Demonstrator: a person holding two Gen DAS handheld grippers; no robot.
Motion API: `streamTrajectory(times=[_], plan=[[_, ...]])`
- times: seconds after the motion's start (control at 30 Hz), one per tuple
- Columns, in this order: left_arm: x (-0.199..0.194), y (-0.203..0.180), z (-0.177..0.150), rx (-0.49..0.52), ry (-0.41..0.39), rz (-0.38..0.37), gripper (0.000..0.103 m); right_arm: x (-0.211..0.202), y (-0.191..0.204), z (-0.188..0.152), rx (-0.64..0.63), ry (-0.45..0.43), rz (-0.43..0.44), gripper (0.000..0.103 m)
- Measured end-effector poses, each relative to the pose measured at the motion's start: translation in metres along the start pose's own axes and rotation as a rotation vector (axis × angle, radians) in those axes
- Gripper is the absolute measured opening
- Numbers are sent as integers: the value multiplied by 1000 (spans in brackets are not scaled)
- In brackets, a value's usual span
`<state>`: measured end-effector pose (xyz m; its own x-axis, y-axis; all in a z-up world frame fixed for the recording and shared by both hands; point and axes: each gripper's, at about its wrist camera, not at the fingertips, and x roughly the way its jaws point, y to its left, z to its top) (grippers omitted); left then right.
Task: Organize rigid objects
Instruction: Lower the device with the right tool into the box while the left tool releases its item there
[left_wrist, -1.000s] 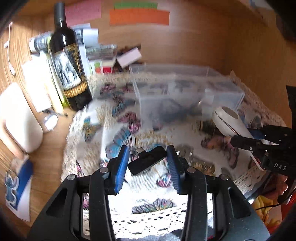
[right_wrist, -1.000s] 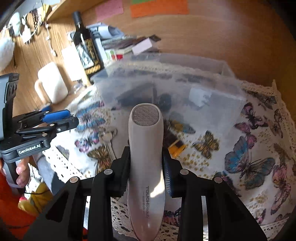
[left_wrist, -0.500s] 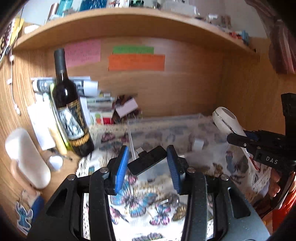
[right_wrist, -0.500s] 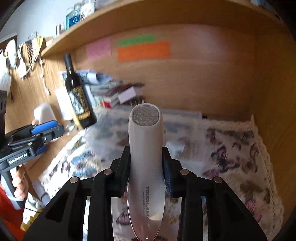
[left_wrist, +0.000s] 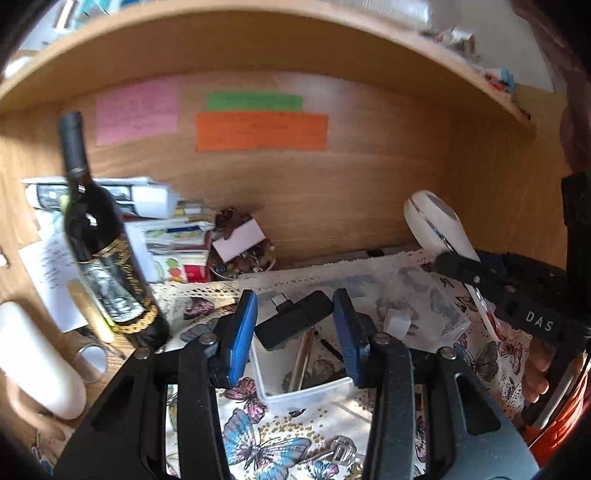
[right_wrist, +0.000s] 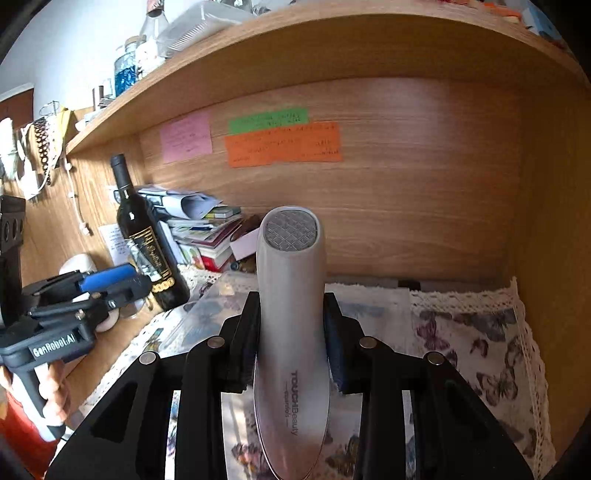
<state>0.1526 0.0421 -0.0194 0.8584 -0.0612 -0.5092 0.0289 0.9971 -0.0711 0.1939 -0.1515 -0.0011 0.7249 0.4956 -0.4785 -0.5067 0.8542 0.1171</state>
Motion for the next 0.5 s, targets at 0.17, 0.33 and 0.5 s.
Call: streamTrajectory(times=[0.17,0.33,0.5], plan=[[32,-3,-1,8,77,-17,42,25,-1,9,-23,39,-14,30],[63,-8,-8,25,165,-44,42,54,-3,4,-32,111,-19,30],[88,-14,-19,39,237,-62,42,82,-5,-10,-41,187,-27,30]])
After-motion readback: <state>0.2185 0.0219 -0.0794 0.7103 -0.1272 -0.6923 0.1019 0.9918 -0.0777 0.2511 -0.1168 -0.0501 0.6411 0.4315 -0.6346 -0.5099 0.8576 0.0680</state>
